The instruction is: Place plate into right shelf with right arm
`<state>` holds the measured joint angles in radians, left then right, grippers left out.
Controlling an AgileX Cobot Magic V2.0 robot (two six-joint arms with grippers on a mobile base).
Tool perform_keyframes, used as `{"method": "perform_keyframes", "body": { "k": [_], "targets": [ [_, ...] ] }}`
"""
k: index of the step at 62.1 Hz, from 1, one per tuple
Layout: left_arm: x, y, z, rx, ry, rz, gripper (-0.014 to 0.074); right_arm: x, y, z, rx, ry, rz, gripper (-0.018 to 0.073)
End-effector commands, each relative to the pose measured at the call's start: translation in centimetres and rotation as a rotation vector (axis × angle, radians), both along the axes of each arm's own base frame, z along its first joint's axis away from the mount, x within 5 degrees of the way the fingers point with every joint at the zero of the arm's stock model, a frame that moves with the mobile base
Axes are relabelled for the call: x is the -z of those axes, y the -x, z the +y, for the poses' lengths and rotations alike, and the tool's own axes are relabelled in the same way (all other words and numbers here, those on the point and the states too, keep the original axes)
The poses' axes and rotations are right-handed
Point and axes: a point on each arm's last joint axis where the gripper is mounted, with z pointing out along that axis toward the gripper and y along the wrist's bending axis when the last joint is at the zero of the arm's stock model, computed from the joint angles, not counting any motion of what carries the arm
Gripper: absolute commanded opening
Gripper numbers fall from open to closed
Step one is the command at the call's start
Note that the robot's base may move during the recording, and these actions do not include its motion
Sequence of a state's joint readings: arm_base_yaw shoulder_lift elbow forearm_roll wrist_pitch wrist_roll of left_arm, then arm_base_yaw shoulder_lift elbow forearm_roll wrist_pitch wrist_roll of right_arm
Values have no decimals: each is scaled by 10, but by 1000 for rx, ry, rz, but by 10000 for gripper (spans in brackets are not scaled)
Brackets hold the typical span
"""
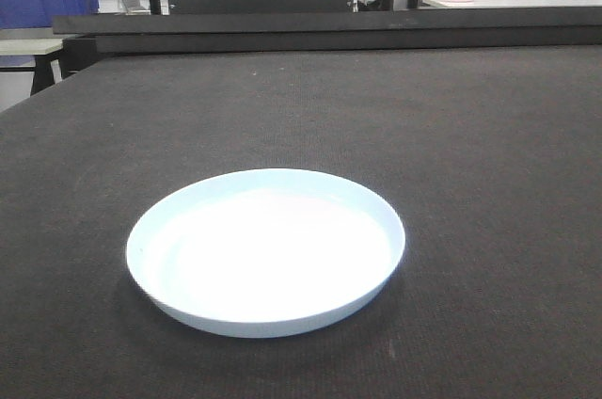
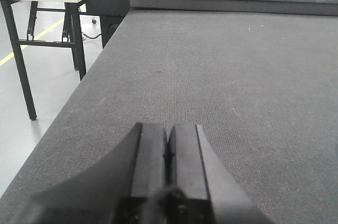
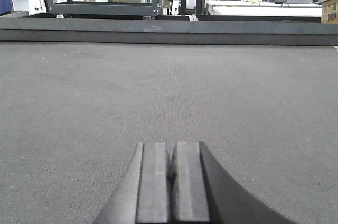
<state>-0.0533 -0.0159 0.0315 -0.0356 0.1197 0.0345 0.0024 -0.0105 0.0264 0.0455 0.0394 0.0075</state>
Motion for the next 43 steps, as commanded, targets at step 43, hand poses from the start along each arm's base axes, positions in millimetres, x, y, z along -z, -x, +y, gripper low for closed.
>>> {"method": "perform_keyframes", "body": {
  "k": [43],
  "targets": [
    [-5,0,0,-4,13,-80,-47,-23,3,-1,17,3,-244,56]
  ]
}}
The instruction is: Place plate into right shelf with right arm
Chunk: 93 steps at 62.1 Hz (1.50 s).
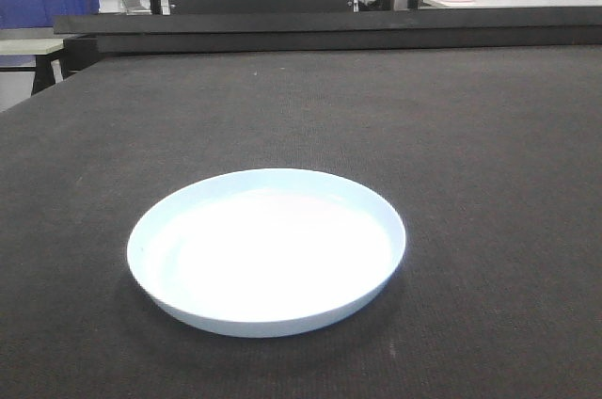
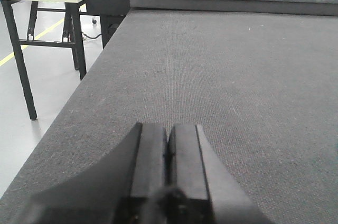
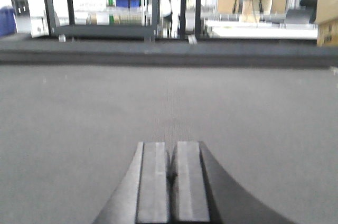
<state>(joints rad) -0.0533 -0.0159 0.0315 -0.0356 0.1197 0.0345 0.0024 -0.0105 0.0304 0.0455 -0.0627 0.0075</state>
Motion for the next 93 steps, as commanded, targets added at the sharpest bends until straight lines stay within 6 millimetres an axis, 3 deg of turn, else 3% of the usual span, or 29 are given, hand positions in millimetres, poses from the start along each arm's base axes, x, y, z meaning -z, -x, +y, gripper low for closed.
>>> {"method": "perform_keyframes", "body": {
  "k": [1,19,24,41,47,54,68,93],
  "targets": [
    [-5,0,0,-4,13,-80,-47,-16,3,-1,13,4,-158,56],
    [-5,0,0,-4,13,-80,-47,-34,7,-1,-7,-79,-245,56],
    [-5,0,0,-4,13,-80,-47,-55,12,-1,-12,-78,-221,56],
    [-5,0,0,-4,13,-80,-47,-145,37,4,-41,-4,185,56],
    [-5,0,0,-4,13,-80,-47,-173,32,13,-142,35,282,56],
    [-5,0,0,-4,13,-80,-47,-191,16,29,-325,16,410,56],
    [-5,0,0,-4,13,-80,-47,-195,-35,44,-498,-97,657,56],
    [-5,0,0,-4,13,-80,-47,-160,-121,61,-587,-269,910,56]
  ]
}}
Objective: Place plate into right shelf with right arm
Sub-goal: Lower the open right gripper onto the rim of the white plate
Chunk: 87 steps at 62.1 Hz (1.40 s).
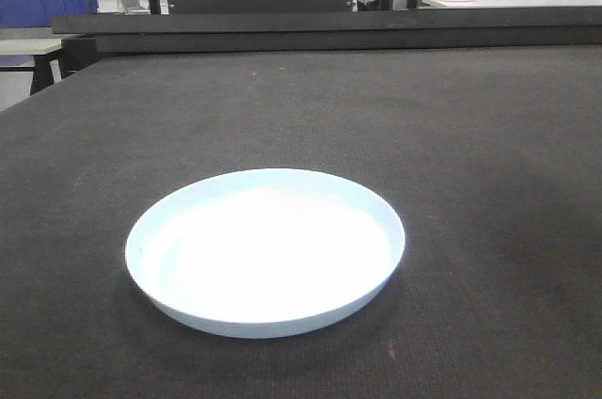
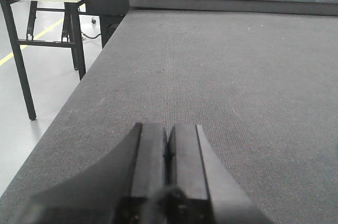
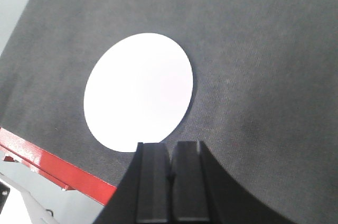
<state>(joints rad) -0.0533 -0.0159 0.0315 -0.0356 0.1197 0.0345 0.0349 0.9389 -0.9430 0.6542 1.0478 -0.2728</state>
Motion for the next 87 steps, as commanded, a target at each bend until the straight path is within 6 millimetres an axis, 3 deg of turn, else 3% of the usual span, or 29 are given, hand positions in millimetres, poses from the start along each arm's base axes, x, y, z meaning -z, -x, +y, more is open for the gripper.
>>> {"method": "perform_keyframes", "body": {
  "k": [1,20,30,36,46,62,77,87],
  "targets": [
    [-5,0,0,-4,13,-80,-47,-6,-20,10,-3,-62,-35,56],
    [-5,0,0,-4,13,-80,-47,45,-66,70,-143,-24,87,56],
    [-5,0,0,-4,13,-80,-47,70,-83,84,-141,3,138,80],
    [-5,0,0,-4,13,-80,-47,84,-90,88,-145,18,187,255],
    [-5,0,0,-4,13,-80,-47,96,-97,90,-136,30,220,641],
    [-5,0,0,-4,13,-80,-47,107,-105,96,-169,51,285,632],
    [-5,0,0,-4,13,-80,-47,105,-120,112,-243,144,269,632],
    [-5,0,0,-4,13,-80,-47,117,-129,110,-234,248,308,632]
  ]
}}
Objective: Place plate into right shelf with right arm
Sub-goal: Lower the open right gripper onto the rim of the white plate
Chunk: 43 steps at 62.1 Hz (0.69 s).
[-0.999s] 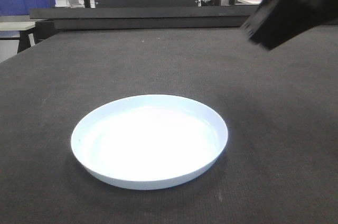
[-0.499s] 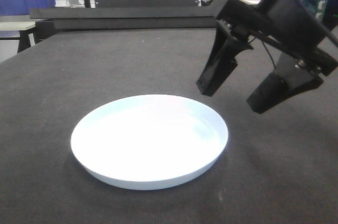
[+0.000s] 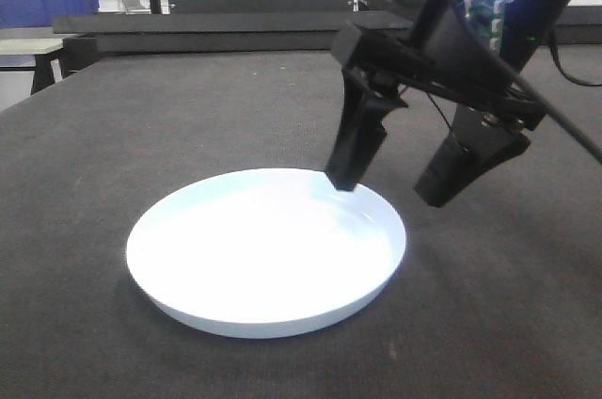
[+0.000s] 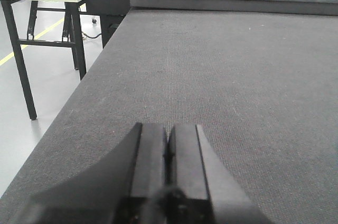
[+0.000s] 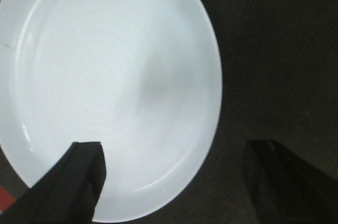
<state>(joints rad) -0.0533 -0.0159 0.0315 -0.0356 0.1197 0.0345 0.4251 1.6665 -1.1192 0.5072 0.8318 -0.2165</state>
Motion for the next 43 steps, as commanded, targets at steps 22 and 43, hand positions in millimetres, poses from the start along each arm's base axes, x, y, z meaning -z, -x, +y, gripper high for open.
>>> {"method": "perform_keyframes", "body": {
  "k": [22,43],
  "targets": [
    [-5,0,0,-4,13,-80,-47,-11,-6,0,41,45,-51,632],
    [-5,0,0,-4,13,-80,-47,-13,-3,15,20,28,-105,631]
  ]
}}
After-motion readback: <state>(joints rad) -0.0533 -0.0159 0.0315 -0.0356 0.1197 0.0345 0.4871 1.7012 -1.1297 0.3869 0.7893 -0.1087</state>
